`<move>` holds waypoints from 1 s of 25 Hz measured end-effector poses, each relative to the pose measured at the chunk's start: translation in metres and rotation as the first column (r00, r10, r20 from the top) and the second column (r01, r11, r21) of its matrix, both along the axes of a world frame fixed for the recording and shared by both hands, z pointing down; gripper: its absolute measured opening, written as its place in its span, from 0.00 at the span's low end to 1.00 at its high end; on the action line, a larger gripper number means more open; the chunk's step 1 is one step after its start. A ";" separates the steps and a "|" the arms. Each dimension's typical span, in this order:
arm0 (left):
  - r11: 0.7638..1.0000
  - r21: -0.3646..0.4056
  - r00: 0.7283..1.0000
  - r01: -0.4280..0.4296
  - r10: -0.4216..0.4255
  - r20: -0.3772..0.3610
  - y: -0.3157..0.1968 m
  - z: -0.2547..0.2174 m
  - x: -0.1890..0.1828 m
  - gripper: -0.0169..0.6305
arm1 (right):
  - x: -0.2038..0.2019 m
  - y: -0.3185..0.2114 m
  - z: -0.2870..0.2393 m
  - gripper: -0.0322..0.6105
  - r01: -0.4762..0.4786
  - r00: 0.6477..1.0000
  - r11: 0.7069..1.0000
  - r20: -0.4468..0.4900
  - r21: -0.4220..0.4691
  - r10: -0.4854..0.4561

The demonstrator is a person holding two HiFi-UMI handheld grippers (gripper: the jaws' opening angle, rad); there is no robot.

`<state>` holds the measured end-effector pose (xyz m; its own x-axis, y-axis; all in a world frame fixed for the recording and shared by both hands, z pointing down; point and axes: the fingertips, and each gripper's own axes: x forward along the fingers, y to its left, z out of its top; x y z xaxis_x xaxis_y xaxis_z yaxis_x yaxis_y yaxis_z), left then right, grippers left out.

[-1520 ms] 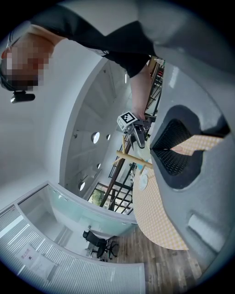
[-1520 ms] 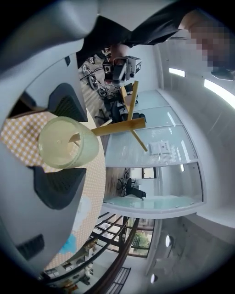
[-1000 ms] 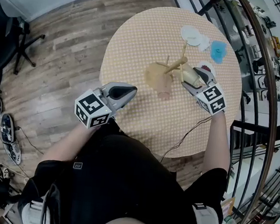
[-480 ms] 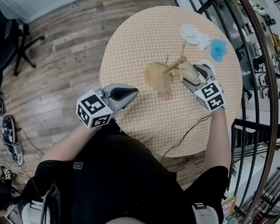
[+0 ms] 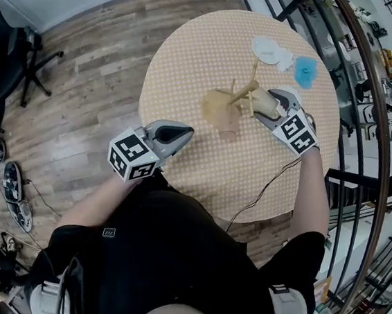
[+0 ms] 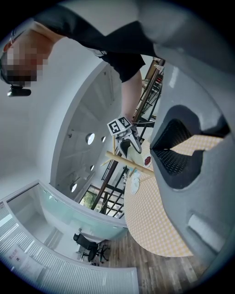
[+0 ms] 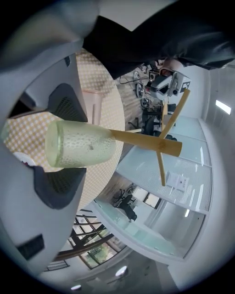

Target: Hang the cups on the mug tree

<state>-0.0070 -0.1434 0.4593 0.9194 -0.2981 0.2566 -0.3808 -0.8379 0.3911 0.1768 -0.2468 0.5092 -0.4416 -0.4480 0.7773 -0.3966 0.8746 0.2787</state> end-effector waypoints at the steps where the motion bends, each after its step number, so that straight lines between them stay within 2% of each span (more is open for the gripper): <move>1: 1.000 -0.002 1.000 -0.001 0.001 0.002 0.000 0.001 0.001 0.04 | 0.000 -0.001 0.000 0.55 0.022 0.999 1.000 -0.026 0.002 -0.022; 9: 1.000 -0.014 1.000 0.024 -0.024 0.016 0.001 0.007 -0.004 0.04 | -0.001 -0.008 -0.002 0.55 0.126 0.986 0.992 -0.104 -0.012 -0.127; 12: 0.999 -0.020 0.999 0.032 -0.032 0.017 0.001 0.011 -0.005 0.04 | 0.000 -0.009 0.002 0.55 0.172 0.971 0.985 -0.164 -0.029 -0.174; 19: 0.999 -0.026 0.999 0.047 -0.046 0.011 0.004 0.013 -0.004 0.04 | -0.001 -0.012 0.004 0.55 0.301 0.881 0.949 -0.354 -0.095 -0.315; 25: 0.998 -0.030 0.998 0.055 -0.055 0.009 0.005 0.017 -0.005 0.04 | -0.001 -0.017 0.009 0.55 0.330 0.830 0.941 -0.453 -0.072 -0.325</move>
<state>-0.0117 -0.1386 0.4767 0.8997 -0.3399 0.2740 -0.4292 -0.8032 0.4130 0.1762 -0.2641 0.5181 -0.1653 -0.3479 0.9229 0.0846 0.9273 0.3647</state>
